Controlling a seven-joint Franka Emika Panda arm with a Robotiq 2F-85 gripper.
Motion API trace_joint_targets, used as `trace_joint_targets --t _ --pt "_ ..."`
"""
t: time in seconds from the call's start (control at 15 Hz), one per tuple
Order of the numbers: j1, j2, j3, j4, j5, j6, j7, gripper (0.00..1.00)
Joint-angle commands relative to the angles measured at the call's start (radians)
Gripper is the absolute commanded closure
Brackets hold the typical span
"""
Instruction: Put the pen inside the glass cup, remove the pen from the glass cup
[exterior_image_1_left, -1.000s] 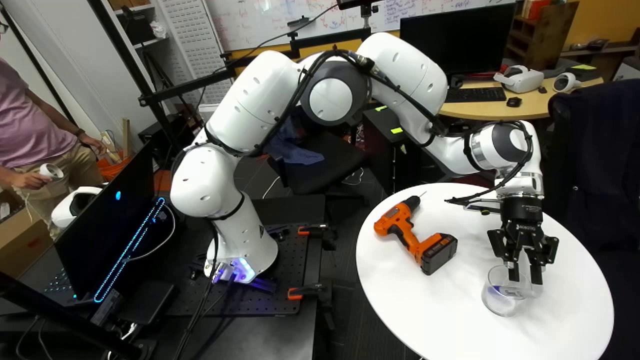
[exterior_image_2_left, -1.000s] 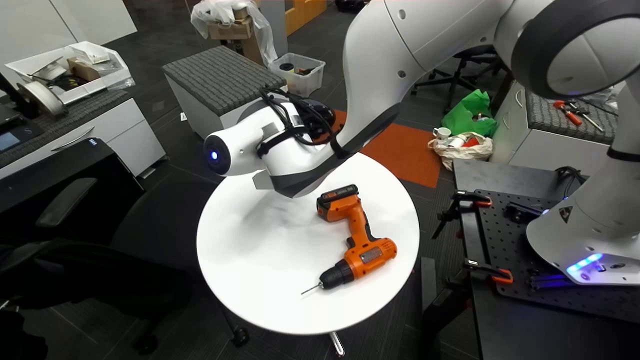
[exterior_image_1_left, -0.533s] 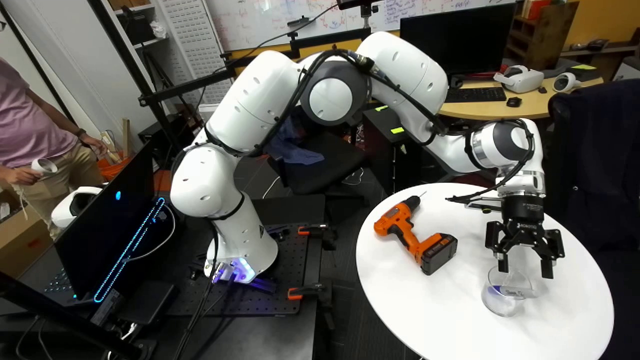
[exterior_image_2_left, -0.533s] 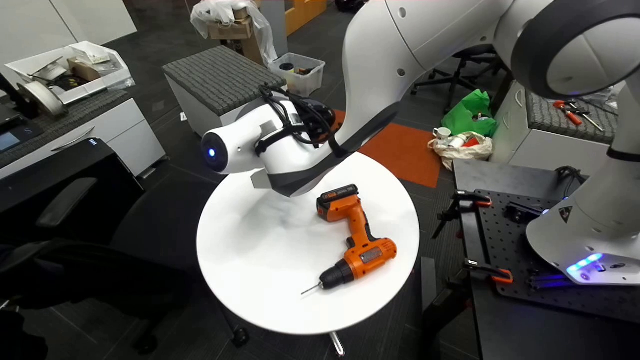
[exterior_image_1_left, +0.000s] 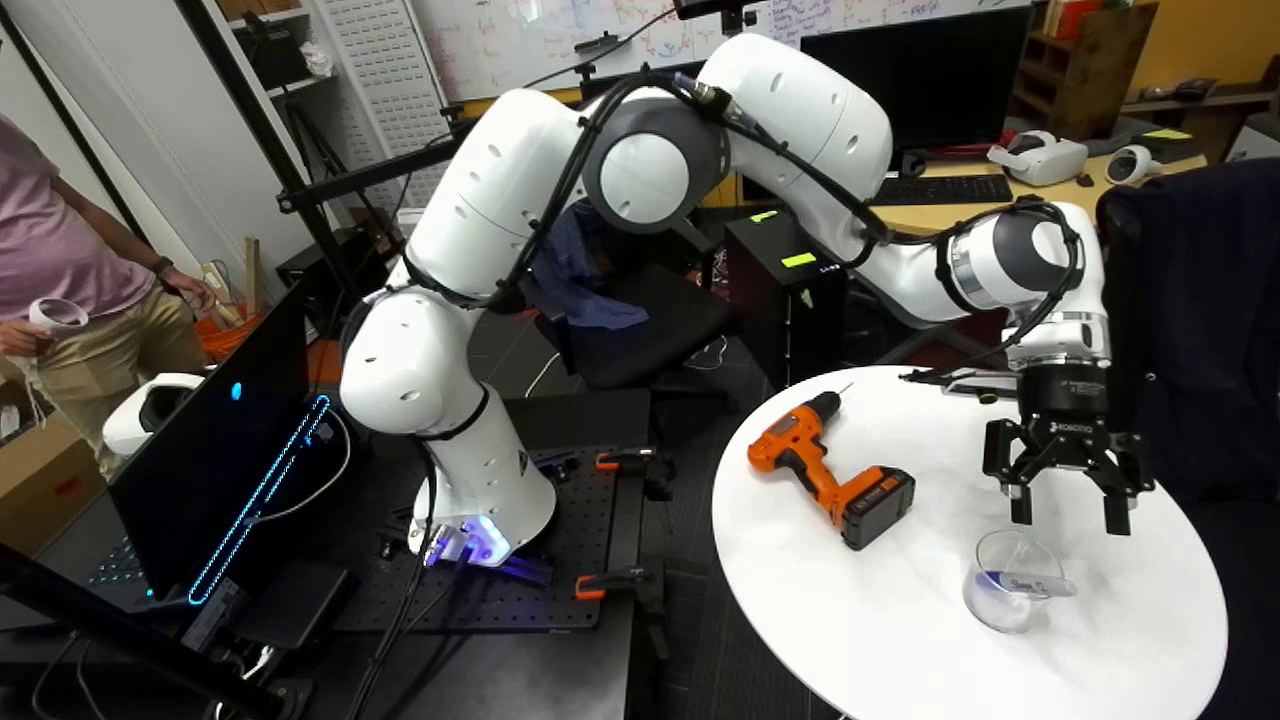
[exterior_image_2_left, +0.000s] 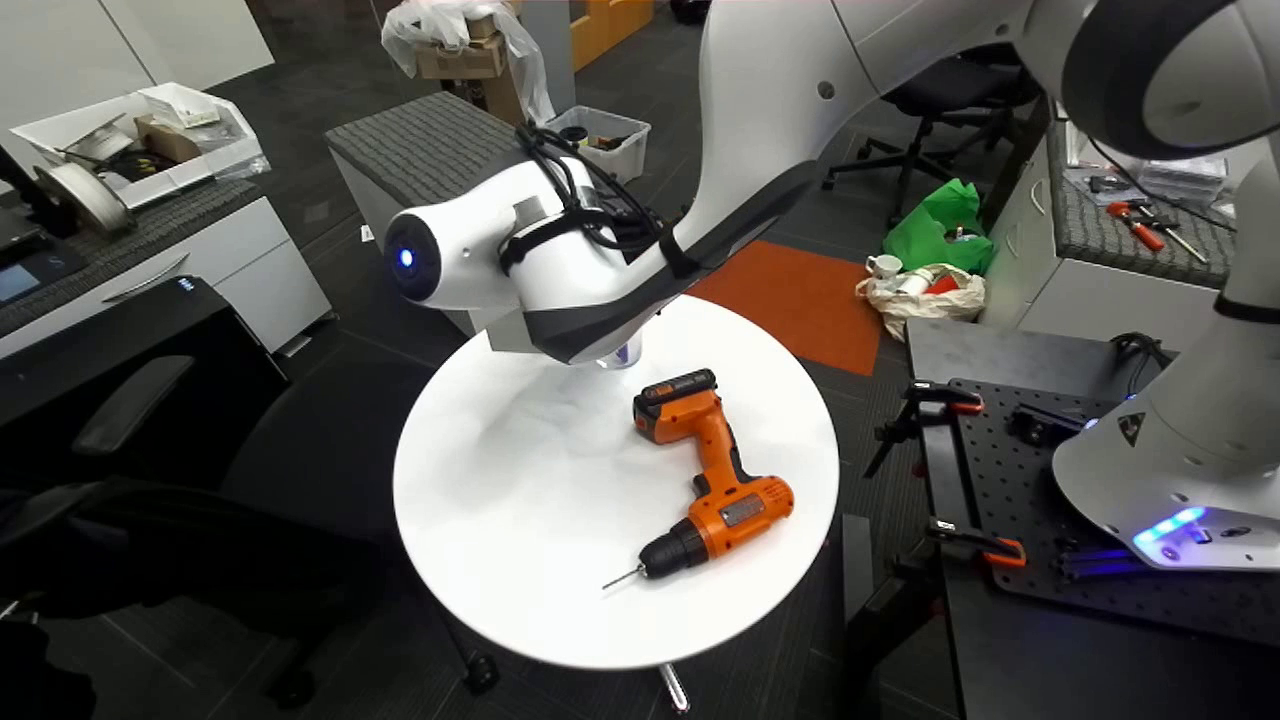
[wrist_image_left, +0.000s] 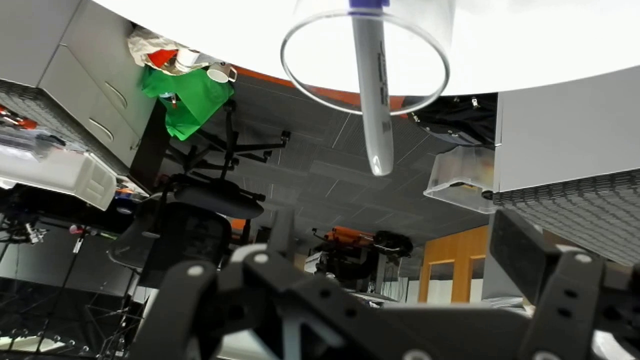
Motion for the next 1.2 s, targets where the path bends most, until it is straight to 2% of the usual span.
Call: trace_joint_targets --t 0.0,0.27,0.6,1.13 --pt "-0.014 -0.111 0.013 -0.101 0.022 0.046 0.017 0.0" --pt "-0.018 -0.175 0.023 -0.159 0.023 0.107 0.01 0.0" --pt "-0.015 -0.211 0.029 -0.197 0.022 0.11 0.007 0.0" --pt "-0.017 -0.18 0.032 -0.186 0.03 0.079 -0.008 0.0"
